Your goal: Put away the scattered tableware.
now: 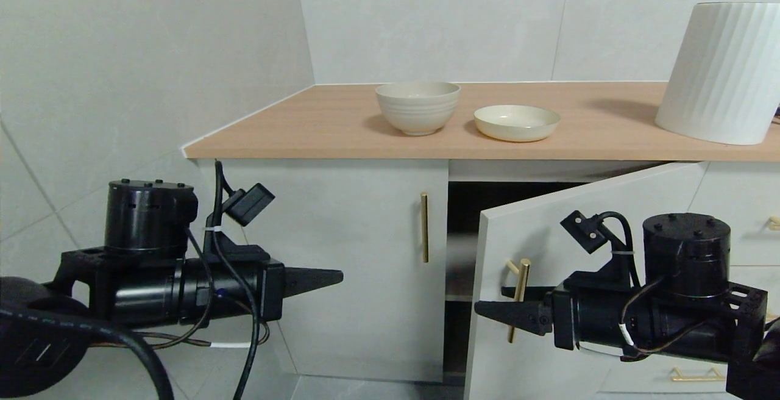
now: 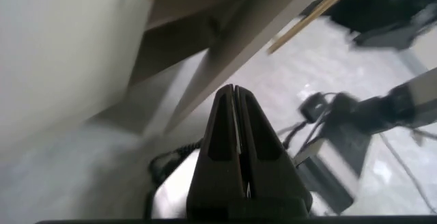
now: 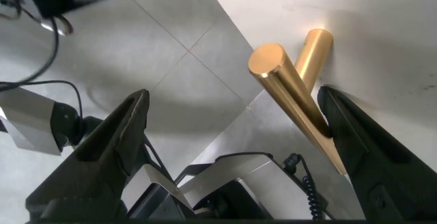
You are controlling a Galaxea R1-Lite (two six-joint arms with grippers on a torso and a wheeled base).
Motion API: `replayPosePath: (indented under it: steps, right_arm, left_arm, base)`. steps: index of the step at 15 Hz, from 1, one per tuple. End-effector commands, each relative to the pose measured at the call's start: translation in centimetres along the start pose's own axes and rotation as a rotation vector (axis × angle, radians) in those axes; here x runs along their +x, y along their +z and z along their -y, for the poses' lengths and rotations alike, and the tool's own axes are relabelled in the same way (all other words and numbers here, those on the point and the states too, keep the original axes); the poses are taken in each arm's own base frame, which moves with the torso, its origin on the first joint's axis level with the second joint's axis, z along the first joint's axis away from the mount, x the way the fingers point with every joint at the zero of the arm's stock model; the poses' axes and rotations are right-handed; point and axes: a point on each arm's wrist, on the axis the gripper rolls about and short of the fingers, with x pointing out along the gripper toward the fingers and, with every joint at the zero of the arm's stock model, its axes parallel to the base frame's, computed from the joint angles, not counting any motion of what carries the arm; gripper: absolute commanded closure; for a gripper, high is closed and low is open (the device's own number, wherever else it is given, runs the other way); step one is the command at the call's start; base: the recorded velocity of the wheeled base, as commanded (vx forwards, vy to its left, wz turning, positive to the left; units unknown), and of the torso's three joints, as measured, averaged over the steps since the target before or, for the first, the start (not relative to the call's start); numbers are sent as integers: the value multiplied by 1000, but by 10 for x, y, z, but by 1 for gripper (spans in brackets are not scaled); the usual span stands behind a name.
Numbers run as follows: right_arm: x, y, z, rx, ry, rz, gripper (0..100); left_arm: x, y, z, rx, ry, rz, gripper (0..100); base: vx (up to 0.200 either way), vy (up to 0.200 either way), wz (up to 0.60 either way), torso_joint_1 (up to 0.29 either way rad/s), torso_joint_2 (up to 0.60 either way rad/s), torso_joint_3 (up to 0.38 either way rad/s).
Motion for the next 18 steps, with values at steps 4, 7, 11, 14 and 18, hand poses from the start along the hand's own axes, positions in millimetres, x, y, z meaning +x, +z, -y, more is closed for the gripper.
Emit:
replayPosePath:
  steps: [4, 7, 11, 14, 18]
  right_arm:
    - [-2, 1, -2, -6, 5, 5, 0]
    - [-2, 1, -2, -6, 4, 6, 0]
    - [-8, 2, -7, -17, 14, 22, 0]
    - [-10, 2, -8, -21, 15, 24, 0]
    - [-9, 0, -7, -18, 14, 14, 0]
  left_arm:
    - [68, 20, 2, 54, -104, -1, 100]
    - [93, 15, 13, 49, -164, 4, 100]
    - [132, -2, 11, 11, -169, 66, 100]
    - [156, -16, 9, -25, -200, 68, 100]
    - [173, -2, 6, -30, -210, 133, 100]
  base:
    - [0, 0, 0, 0, 0, 0]
    - [0, 0, 0, 0, 0, 0]
    - [0, 0, 0, 0, 0, 0]
    - [0, 0, 0, 0, 0, 0]
    - [0, 0, 0, 0, 0, 0]
